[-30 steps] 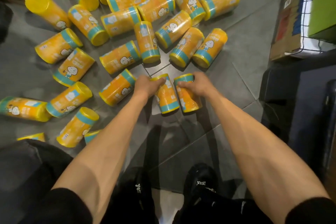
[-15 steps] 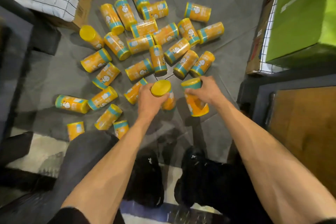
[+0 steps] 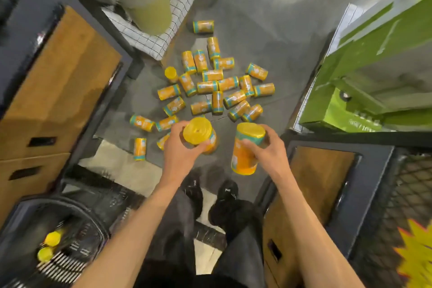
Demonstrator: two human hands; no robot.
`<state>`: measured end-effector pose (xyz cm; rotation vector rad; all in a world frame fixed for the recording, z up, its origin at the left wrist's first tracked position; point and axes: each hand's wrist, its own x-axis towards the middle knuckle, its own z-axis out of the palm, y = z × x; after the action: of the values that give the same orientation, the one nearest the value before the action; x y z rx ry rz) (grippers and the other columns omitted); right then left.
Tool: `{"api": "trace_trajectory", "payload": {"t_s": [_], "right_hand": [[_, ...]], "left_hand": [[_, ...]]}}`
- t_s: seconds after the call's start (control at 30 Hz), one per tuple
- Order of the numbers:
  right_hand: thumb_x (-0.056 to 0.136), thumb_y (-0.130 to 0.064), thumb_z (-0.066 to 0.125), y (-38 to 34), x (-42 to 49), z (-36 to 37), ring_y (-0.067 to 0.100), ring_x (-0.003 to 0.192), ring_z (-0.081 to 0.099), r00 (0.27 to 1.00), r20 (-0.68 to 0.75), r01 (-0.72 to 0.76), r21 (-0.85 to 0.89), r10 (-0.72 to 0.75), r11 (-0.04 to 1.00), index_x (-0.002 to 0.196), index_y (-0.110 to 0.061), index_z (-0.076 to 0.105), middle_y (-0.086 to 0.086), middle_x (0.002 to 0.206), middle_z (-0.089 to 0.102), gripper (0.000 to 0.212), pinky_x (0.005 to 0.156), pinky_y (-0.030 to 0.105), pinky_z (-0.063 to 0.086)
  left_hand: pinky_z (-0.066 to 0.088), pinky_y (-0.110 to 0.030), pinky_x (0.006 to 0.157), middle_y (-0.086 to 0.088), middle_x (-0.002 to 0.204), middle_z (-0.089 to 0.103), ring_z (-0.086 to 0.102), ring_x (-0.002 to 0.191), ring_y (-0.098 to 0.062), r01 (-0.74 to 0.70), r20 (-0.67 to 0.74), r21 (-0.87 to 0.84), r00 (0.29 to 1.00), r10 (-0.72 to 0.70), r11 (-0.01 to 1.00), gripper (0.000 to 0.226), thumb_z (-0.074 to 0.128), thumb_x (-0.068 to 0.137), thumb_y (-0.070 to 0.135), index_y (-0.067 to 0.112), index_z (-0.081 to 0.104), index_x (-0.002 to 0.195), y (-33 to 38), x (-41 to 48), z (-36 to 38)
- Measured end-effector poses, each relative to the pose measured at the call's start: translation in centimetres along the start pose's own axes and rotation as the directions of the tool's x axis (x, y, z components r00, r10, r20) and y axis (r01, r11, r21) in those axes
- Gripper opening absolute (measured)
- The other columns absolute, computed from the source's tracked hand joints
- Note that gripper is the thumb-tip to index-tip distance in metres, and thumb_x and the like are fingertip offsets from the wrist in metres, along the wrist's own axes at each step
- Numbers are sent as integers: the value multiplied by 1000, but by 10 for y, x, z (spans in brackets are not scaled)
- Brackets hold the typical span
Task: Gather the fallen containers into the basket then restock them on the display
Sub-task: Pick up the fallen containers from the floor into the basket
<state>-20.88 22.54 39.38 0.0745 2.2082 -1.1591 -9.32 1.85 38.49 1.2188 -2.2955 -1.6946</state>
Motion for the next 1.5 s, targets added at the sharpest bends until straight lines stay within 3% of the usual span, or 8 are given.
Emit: {"api": "trace_trajectory", "payload": {"t_s": [0.17, 0.37, 0.57, 0.77, 0.97, 1.1, 1.3, 1.5], "right_hand": [[77, -23, 84, -87, -53, -13, -5, 95, 64, 988, -5, 153, 37, -153, 988, 118, -35, 58, -16, 106, 68, 50, 79, 13, 51], [71, -28, 88, -166, -82, -24, 7, 104, 64, 946, 47, 319, 27, -320, 947, 126, -24, 59, -9, 113, 68, 62, 86, 25, 54], [71, -27, 87, -222, -91, -6, -7, 97, 61, 831, 266, 514, -31, -489, 857, 121, -29, 60, -17, 106, 66, 57, 81, 14, 51], [71, -34, 86, -244, -110, 28, -2, 104, 60, 678, 489, 650, -51, -548, 758, 130, -29, 57, -12, 114, 66, 67, 85, 24, 53], [68, -36, 87, -251, -150, 75, -3, 98, 61, 532, 619, 751, -28, -578, 660, 126, -29, 60, -14, 110, 67, 64, 80, 15, 51], [67, -37, 88, -251, -185, 115, -5, 101, 59, 437, 704, 786, 3, -560, 618, 125, -30, 59, -17, 113, 64, 65, 82, 15, 49], [69, -39, 86, -235, -259, 193, 3, 105, 57, 301, 792, 857, 19, -530, 515, 126, -30, 55, -14, 117, 61, 66, 85, 19, 48], [68, -37, 87, -204, -337, 276, 4, 105, 55, 299, 823, 868, -25, -482, 496, 127, -27, 53, -15, 114, 59, 69, 83, 13, 42]], "left_hand": [[49, -21, 81, 14, 107, 61, 62, 98, -6, -69, -107, -76, 992, 61, 995, 62, 89, 66, 35, 27, 54, 116, 63, -43, -64], [52, -29, 84, 19, 108, 59, 61, 98, -4, -167, -284, -95, 949, 134, 981, 68, 82, 60, 52, 26, 55, 117, 121, -85, -121], [54, -37, 87, 19, 112, 60, 60, 101, -1, -160, -481, -83, 871, 101, 984, 69, 76, 64, 62, 29, 53, 121, 137, -125, -146], [50, -21, 90, 10, 122, 59, 59, 110, -9, -78, -654, -80, 756, 7, 994, 74, 72, 63, 63, 34, 50, 128, 117, -178, -167], [53, -36, 92, 15, 117, 62, 59, 106, -3, -19, -741, -120, 667, -77, 993, 70, 73, 65, 60, 31, 56, 126, 79, -238, -192], [50, -15, 84, 18, 112, 61, 57, 101, 8, -46, -802, -179, 586, -118, 983, 68, 73, 61, 61, 32, 54, 120, 51, -275, -214], [52, -28, 85, 15, 111, 57, 56, 98, -3, -3, -857, -166, 495, -142, 986, 62, 69, 64, 56, 31, 52, 119, -8, -339, -259], [54, -38, 85, 8, 113, 56, 57, 99, -11, 57, -849, -192, 492, -195, 980, 61, 67, 63, 52, 33, 49, 118, -86, -408, -326]]}}
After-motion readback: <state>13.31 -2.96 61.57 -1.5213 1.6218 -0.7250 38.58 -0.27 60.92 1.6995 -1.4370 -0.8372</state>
